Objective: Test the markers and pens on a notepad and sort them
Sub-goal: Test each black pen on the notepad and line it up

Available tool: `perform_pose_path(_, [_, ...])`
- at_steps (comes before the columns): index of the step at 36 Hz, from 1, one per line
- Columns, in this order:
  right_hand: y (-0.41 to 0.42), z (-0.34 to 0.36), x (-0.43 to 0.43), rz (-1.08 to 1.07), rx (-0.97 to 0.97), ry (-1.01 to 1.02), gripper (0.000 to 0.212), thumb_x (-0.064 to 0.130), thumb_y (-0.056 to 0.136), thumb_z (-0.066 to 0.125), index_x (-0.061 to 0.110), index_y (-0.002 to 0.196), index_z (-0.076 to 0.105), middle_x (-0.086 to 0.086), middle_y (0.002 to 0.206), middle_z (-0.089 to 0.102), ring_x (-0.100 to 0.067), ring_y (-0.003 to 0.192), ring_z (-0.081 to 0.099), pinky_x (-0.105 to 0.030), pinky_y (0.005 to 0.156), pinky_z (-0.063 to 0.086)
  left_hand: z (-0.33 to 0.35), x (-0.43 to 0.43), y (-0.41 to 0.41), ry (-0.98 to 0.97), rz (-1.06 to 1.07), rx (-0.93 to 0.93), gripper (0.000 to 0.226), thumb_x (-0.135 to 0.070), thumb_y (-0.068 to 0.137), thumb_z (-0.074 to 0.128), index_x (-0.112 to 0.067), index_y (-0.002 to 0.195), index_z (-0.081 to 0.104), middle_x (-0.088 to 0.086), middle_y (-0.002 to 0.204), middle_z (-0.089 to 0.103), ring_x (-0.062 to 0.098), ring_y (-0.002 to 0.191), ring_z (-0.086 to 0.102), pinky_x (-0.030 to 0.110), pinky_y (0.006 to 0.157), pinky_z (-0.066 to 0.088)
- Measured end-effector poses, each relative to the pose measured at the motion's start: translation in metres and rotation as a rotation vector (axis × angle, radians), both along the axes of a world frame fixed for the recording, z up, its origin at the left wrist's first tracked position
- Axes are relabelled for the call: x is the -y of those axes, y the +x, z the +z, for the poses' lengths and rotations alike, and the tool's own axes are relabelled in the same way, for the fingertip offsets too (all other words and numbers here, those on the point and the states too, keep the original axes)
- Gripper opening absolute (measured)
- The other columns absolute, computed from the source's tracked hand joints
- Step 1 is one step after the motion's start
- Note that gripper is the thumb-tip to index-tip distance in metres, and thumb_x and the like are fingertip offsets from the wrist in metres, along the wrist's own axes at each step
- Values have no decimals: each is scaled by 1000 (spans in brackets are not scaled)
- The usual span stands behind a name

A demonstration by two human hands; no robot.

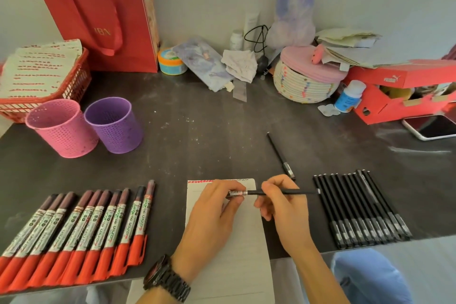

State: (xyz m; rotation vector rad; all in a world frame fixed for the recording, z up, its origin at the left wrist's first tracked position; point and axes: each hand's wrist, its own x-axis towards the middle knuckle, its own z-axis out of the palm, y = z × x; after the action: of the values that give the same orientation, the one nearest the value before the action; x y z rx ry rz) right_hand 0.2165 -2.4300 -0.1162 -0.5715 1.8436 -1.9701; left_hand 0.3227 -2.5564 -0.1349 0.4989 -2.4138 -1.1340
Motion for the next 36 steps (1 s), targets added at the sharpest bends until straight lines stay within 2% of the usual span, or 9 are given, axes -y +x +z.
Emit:
perform_pose_path(4, [2, 3, 3, 23, -145, 106, 17, 25, 95, 71, 25, 78, 71, -8, 64, 71, -14, 49, 62, -19, 48, 47, 5, 0, 1, 11, -34, -52, 31, -28, 93, 65, -54, 110, 57, -30, 111, 59, -1, 105, 57, 8, 85, 43])
perform_pose_path(10, [4, 4, 4, 47, -167, 147, 9, 31, 93, 71, 31, 84, 75, -5, 68, 73, -14, 52, 65, -20, 50, 50, 9, 2, 3, -19, -8, -54, 40, -24, 89, 72, -56, 106, 57, -39, 98, 60, -6, 102, 57, 5, 87, 40])
perform_pose_path(15, [3, 5, -1, 92, -173, 175, 10, 34, 95, 68, 33, 87, 74, -3, 70, 74, -13, 59, 67, -21, 56, 53, 9, 0, 2, -2, -4, -48, 23, -45, 87, 60, -58, 106, 58, -42, 99, 58, -9, 105, 55, 8, 91, 43])
perform_pose_path(18, [-7, 14, -10, 71, -284, 376, 40, 61, 93, 52, 28, 77, 69, 7, 66, 72, -6, 61, 68, -14, 63, 50, 3, -3, -2, -8, -16, 99, 43, -64, 83, 53, -54, 125, 53, -40, 115, 51, -11, 112, 47, 18, 102, 42])
perform_pose_path(21, [-27, 28, -28, -9, -579, 831, 64, 78, 88, 32, 24, 61, 55, 6, 53, 63, -7, 52, 60, -18, 54, 44, -4, -4, -3, -54, -38, 216, 66, -75, 80, 55, -55, 138, 32, -41, 125, 36, -12, 117, 35, 18, 103, 31])
perform_pose_path(24, [-45, 37, -46, -66, -810, 1192, 66, 77, 91, 32, 22, 57, 43, 4, 47, 47, -7, 44, 47, -23, 44, 31, -5, -2, 0, -95, -76, 199, 64, -85, 74, 47, -54, 129, 38, -39, 127, 37, -11, 118, 36, 10, 99, 27])
perform_pose_path(27, [-55, 39, -56, -68, -924, 1449, 66, 78, 92, 31, 22, 59, 44, 7, 52, 48, -7, 46, 43, -25, 43, 27, -7, -3, 1, -239, -109, 199, 47, -74, 86, 46, -46, 123, 52, -31, 129, 41, -6, 122, 36, 3, 94, 21])
perform_pose_path(31, [-62, 40, -59, -69, -971, 1603, 60, 77, 93, 34, 24, 64, 39, 8, 59, 46, -8, 49, 37, -26, 42, 23, -7, -7, 1, -319, -130, 199, 42, -65, 95, 38, -41, 124, 57, -25, 132, 46, 0, 122, 40, 11, 98, 26])
perform_pose_path(36, [-75, 43, -54, -154, -995, 1463, 57, 79, 89, 36, 26, 72, 43, 8, 57, 51, -11, 51, 48, -24, 43, 28, -1, -10, 5, -438, -108, 212, 36, -58, 95, 41, -38, 113, 64, -18, 122, 58, 6, 109, 57, 18, 88, 43])
